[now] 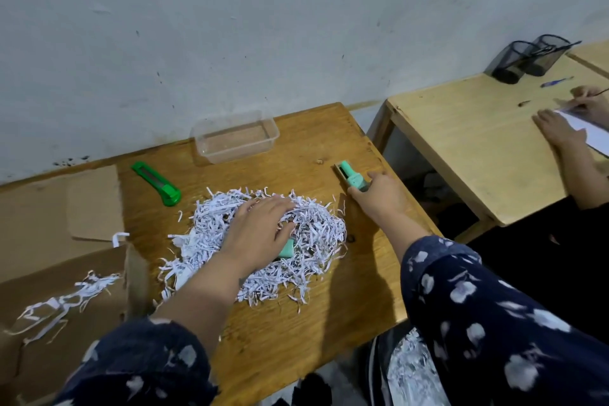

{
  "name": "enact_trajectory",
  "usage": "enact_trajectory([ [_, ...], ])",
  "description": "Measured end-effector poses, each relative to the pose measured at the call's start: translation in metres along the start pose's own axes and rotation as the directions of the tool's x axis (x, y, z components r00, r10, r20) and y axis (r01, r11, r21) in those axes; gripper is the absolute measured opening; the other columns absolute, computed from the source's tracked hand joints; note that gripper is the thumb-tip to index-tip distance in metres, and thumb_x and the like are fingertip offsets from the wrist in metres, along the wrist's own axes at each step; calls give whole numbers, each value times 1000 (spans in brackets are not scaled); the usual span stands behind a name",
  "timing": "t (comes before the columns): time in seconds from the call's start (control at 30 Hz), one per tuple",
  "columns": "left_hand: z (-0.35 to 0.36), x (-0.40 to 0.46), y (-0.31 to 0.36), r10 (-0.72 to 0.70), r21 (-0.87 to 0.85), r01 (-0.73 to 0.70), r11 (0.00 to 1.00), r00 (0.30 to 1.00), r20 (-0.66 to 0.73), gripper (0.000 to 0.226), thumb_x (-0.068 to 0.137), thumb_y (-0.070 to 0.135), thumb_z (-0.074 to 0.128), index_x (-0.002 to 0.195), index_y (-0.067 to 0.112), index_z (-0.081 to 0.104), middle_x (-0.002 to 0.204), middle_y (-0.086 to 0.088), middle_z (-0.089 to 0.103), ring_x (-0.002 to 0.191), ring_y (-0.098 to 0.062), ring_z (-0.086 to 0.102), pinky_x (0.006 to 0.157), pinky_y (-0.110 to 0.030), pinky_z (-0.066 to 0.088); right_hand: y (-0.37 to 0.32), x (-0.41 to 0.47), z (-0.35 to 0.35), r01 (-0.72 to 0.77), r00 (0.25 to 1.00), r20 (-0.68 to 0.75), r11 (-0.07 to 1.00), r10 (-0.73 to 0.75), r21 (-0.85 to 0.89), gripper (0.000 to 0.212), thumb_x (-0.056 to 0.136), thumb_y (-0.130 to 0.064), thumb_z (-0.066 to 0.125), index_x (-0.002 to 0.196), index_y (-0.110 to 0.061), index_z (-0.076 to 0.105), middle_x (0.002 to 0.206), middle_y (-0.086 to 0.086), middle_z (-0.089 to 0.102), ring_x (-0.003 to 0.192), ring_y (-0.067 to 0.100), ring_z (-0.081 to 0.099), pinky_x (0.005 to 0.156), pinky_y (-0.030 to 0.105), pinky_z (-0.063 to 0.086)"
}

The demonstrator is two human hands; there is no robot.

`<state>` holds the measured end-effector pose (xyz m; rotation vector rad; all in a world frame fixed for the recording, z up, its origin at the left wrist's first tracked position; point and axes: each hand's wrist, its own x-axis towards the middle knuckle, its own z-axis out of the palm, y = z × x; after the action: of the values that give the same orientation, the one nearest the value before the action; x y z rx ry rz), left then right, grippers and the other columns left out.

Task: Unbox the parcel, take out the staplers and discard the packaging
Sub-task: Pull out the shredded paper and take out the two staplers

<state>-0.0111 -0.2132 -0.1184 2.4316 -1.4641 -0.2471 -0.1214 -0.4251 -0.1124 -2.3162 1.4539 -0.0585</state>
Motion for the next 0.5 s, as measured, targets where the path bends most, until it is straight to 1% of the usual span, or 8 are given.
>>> enact_trajectory([
  [0.03,-2,-2,-1,4,-2,-4,1000,1000,-14,45,99,41,40,142,30,42,149,14,40,142,-4,26,116,-35,10,-1,-3,-1,16,999,-28,1000,-16,-24,56,84,-44,64,131,-18,52,131,9,52,120,28,47,96,44,46],
  [0.1,-6,-7,-2,3,-6,-3,1000,999,-36,44,99,41,40,142,31,42,150,14,38,142,-4,25,116,-34,8,-6,-15,-5,71,995,-76,997,-72,-8,51,86,-35,62,133,-20,50,134,6,49,125,27,41,101,42,40],
  [0.17,-9,-15,-4,-8,5,9,1000,999,-53,43,99,41,40,140,30,43,150,13,38,143,-5,24,117,-34,7,-15,-31,-4,165,982,-101,986,-162,16,43,87,-29,61,129,-22,54,130,3,52,123,25,42,101,41,38],
  [0.27,-11,-29,-9,-45,14,46,999,998,-54,47,99,43,39,143,28,40,153,10,35,144,-7,21,117,-37,6,-33,-60,4,342,938,-73,937,-338,64,27,88,-25,61,115,-25,64,119,-3,59,116,20,46,100,41,42],
  [0.33,-11,-39,-13,-88,49,89,995,996,-22,54,99,48,35,147,26,32,156,9,27,146,-8,14,119,-40,3,-47,-79,11,472,882,-52,876,-469,98,20,87,-20,61,106,-25,68,107,-6,64,107,17,50,95,37,44],
  [0.4,-10,-50,-17,-132,110,129,986,991,29,63,97,53,33,151,23,20,160,8,14,148,-9,4,120,-43,-2,-61,-98,18,597,798,13,792,-603,130,17,86,-14,60,97,-20,72,99,-3,68,100,18,53,90,35,46],
  [0.47,-9,-59,-21,-164,134,152,979,983,80,69,96,55,35,152,21,13,161,6,6,148,-10,-4,119,-46,-5,-72,-114,24,667,730,80,733,-679,132,19,85,-9,57,93,-16,73,95,2,70,97,22,55,87,38,47],
  [0.5,-10,-63,-23,-178,140,163,977,979,104,70,96,55,36,153,21,11,162,6,4,148,-11,-6,119,-47,-5,-77,-120,26,681,717,102,724,-689,107,19,84,-10,56,95,-15,71,96,3,70,98,23,55,86,38,47],
])
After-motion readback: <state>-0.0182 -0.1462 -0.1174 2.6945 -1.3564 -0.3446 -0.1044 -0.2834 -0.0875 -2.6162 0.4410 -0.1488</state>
